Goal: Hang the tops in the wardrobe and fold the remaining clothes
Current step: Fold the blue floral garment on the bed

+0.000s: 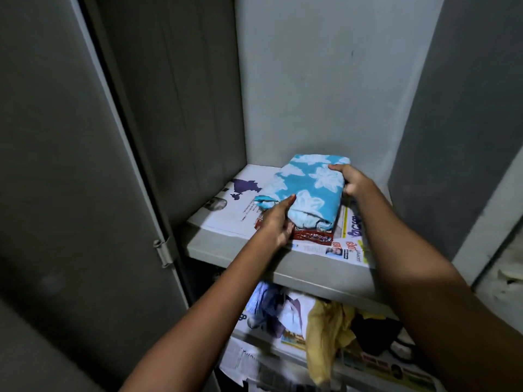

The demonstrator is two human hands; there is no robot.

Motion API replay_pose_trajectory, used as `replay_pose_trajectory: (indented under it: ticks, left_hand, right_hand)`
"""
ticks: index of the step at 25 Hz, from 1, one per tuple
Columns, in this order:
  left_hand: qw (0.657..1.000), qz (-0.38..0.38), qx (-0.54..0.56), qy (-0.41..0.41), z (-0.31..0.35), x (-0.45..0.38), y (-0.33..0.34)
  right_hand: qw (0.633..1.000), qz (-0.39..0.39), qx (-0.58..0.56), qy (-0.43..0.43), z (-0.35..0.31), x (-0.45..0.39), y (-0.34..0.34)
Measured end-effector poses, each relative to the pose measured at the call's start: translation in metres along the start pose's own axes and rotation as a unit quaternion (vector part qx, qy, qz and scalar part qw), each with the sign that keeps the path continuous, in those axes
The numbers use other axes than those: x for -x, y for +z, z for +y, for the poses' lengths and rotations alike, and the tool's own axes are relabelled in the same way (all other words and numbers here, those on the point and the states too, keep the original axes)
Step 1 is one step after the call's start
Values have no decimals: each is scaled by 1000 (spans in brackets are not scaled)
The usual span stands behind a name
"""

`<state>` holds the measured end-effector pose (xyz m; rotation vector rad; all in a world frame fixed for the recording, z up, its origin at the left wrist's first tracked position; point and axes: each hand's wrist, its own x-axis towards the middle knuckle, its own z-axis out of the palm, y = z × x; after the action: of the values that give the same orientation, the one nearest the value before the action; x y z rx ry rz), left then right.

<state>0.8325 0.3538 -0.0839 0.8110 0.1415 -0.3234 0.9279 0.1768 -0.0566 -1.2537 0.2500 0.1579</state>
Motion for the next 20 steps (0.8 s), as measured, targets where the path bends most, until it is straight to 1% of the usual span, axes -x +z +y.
replay_pose_trajectory:
  ticks: [2,3,6,9,10,14,18,20]
  left_hand:
    - [1000,27,-6,-1,-10,-6,-6]
    - [999,34,-5,4,-12,-7,-6]
    - [999,41,13,24,-12,-11,-4]
    - [999,39,3,15,-12,-5,-4]
    - [999,43,1,10,-13,-3,-4]
    - [999,31,21,0,-9,1,-4]
    - [999,50,-18,-1,-11,4,-2]
    - [995,61,-80,-26,-2,9,-4]
  right_hand:
    - [1000,1,-15,2,14,-5,-2]
    - [999,-5,-30,-11,11,-9,-2]
    - [996,-51,-57,-42,-8,-14,10]
    - [998,-65,3,-20,3,-12,16]
    - [998,-69,7,-11,9,-13,14]
    - [996,-87,-30,-13,10,-19,7]
    - [998,-53,-22,-5,12,-21,6]
    - [999,-30,22,1,10,-19,7]
